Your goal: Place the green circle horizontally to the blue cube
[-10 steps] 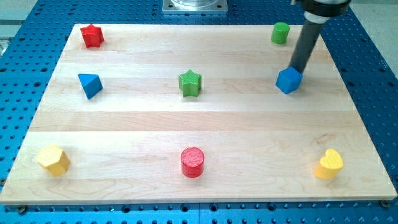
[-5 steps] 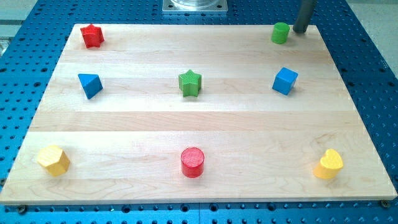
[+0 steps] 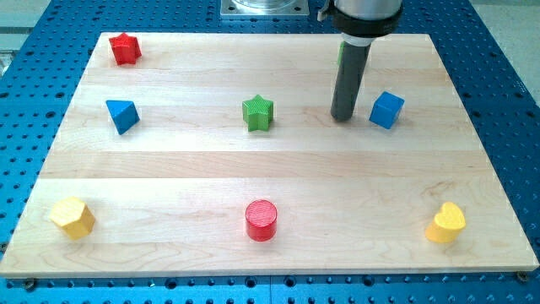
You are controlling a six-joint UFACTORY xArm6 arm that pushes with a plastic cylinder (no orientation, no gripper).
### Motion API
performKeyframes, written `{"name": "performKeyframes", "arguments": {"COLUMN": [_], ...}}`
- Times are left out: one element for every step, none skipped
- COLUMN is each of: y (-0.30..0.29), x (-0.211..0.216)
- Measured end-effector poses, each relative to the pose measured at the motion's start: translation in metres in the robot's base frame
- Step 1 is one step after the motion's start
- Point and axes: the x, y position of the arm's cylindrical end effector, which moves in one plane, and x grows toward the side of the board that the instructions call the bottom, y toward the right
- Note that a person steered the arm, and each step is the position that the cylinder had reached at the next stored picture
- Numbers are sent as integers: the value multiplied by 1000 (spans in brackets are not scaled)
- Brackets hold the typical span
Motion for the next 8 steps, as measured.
{"name": "performKeyframes", "arguments": {"y": [28,51,51,58,72,43,3,6], "x": [-1,-1,-16,-76,-143,-179,-147,-109]}}
